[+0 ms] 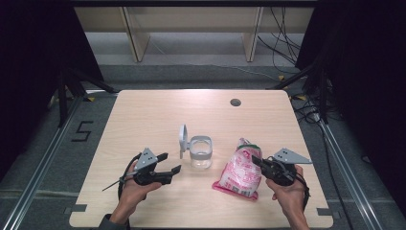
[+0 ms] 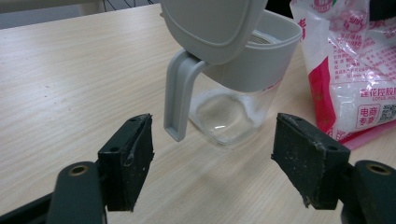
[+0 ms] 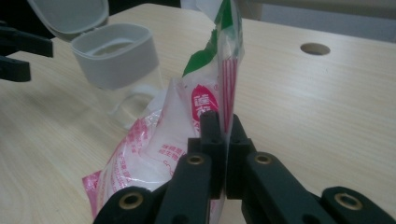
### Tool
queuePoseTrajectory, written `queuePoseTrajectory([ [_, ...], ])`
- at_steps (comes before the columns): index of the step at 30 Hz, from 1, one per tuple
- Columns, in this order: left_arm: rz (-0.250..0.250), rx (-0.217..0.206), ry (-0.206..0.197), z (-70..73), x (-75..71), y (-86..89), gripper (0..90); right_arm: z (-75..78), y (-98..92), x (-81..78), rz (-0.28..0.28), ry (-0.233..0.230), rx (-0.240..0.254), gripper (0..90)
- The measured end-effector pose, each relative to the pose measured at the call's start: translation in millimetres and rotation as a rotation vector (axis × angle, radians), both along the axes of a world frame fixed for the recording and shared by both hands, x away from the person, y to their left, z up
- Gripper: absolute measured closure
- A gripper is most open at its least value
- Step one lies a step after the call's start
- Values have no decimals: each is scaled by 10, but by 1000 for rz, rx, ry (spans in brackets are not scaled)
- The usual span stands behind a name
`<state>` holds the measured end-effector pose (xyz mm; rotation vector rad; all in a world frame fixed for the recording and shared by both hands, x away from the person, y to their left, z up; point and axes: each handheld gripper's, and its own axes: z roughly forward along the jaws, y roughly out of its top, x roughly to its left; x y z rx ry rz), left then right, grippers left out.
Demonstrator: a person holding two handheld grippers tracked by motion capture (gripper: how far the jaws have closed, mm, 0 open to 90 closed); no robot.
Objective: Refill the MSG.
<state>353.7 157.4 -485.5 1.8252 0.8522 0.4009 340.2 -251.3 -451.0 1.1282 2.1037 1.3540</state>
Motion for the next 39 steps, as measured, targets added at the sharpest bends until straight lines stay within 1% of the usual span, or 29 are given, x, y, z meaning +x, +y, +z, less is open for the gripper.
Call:
queuePoseTrajectory([
  [2, -5, -3, -4, 7, -15, -27, 281, 19, 27, -11, 13, -31, 16, 900],
  [3, -9, 2, -8, 17, -20, -30, 281, 41, 41, -28, 16, -21, 23, 900],
  [4, -6, 6, -9, 28, -32, -34, 281, 60, 41, -38, 26, -28, 8, 900],
  [5, -5, 8, -11, 39, -43, -39, 281, 69, 51, -29, 32, -55, 15, 900],
  [6, -4, 11, -11, 48, -53, -42, 281, 95, 73, -55, 27, -43, 24, 900],
  [7, -7, 1, -13, 53, -59, -54, 281, 116, 85, -66, 38, -48, 13, 900],
  [9, -4, 8, -22, 71, -87, -73, 282, 160, 113, -86, 41, -54, -2, 900],
  [10, -14, 12, -24, 72, -100, -83, 283, 171, 142, -92, 40, -57, 14, 900],
  [11, -21, 17, -27, 78, -117, -99, 283, 197, 149, -102, 45, -51, 2, 900],
  [14, -28, 17, -42, 117, -174, -169, 292, 247, 199, -100, 69, -71, -4, 900],
  [15, -39, 22, -47, 126, -198, -203, 292, 271, 194, -96, 88, -76, -24, 900],
  [16, -52, 31, -55, 132, -219, -238, 293, 288, 213, -112, 77, -67, -6, 900],
  [17, -64, 36, -61, 132, -238, -279, 292, 304, 211, -93, 97, -88, -9, 900],
  [18, -77, 36, -60, 127, -260, -329, 292, 324, 228, -110, 105, -69, 3, 900],
  [19, -89, 51, -71, 126, -273, -375, 289, 341, 232, -102, 114, -85, -16, 900],
  [20, -98, 57, -76, 119, -288, -427, 289, 355, 259, -121, 116, -74, -20, 900],
  [21, -110, 71, -76, 112, -302, -473, 288, 375, 264, -103, 131, -89, -34, 900],
  [23, -134, 67, -66, 72, -329, -581, 288, 417, 315, -120, 130, -74, -11, 900],
  [24, -147, 75, -62, 48, -347, -632, 288, 437, 328, -105, 143, -89, -19, 900],
  [27, -188, 94, -48, -29, -360, -774, 288, 516, 384, -116, 154, -93, -51, 900],
  [28, -200, 87, -48, -52, -365, -823, 288, 537, 400, -106, 160, -114, -56, 900],
  [30, -218, 65, -36, -111, -384, -925, 289, 593, 436, -108, 164, -104, -67, 900],
  [31, -236, 56, -25, -146, -383, -982, 288, 614, 453, -103, 160, -116, -72, 900],
  [33, -242, 54, -10, -202, -385, -1087, 289, 662, 480, -95, 166, -120, -87, 900],
  [34, -247, 78, -16, -215, -377, -1118, 289, 685, 485, -80, 177, -137, -106, 900],
  [36, -253, 57, -13, -236, -378, -1203, 289, 727, 500, -72, 179, -138, -113, 900],
  [37, -248, 80, -26, -239, -365, -1227, 289, 748, 495, -62, 176, -143, -115, 900],
  [38, -248, 68, -22, -243, -366, -1262, 290, 771, 487, -62, 171, -140, -125, 900],
  [39, -259, 72, -19, -243, -357, -1287, 290, 777, 489, -52, 161, -159, -123, 900],
])
